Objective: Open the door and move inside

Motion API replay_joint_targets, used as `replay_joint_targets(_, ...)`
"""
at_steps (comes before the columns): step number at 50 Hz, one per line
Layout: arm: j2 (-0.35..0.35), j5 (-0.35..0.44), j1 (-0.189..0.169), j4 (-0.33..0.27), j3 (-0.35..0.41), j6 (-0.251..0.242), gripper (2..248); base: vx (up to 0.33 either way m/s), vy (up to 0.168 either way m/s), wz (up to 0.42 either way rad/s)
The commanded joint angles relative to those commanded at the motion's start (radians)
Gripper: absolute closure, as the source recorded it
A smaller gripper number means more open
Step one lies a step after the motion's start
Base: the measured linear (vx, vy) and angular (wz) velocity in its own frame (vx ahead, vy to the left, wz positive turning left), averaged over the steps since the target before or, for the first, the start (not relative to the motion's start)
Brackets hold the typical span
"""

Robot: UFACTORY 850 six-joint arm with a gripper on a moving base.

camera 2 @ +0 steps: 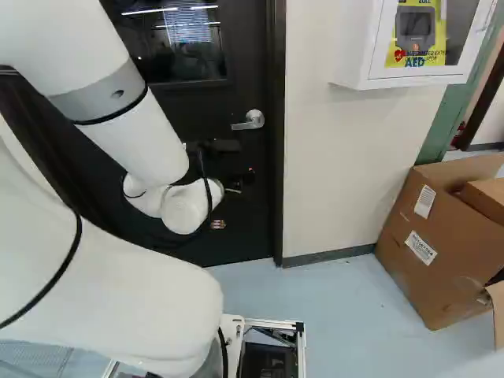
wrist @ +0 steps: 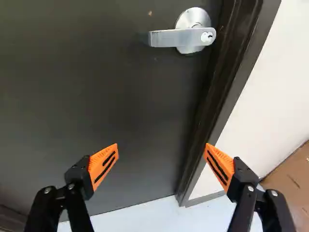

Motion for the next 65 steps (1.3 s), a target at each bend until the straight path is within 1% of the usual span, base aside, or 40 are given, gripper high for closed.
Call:
replay_joint_targets(45, 0.013, 0.0, 0.0, -0.001, -0.1, 0.0, 3, 0.0, 0.0, 0.0)
replay_joint_targets(55, 0.018, 0.0, 0.0, -0.014, -0.12, 0.0, 3, 0.0, 0.0, 0.0)
replay_joint_targets(65, 0.022, 0.002, -0.005, -0.045, -0.14, 0.0, 3, 0.0, 0.0, 0.0)
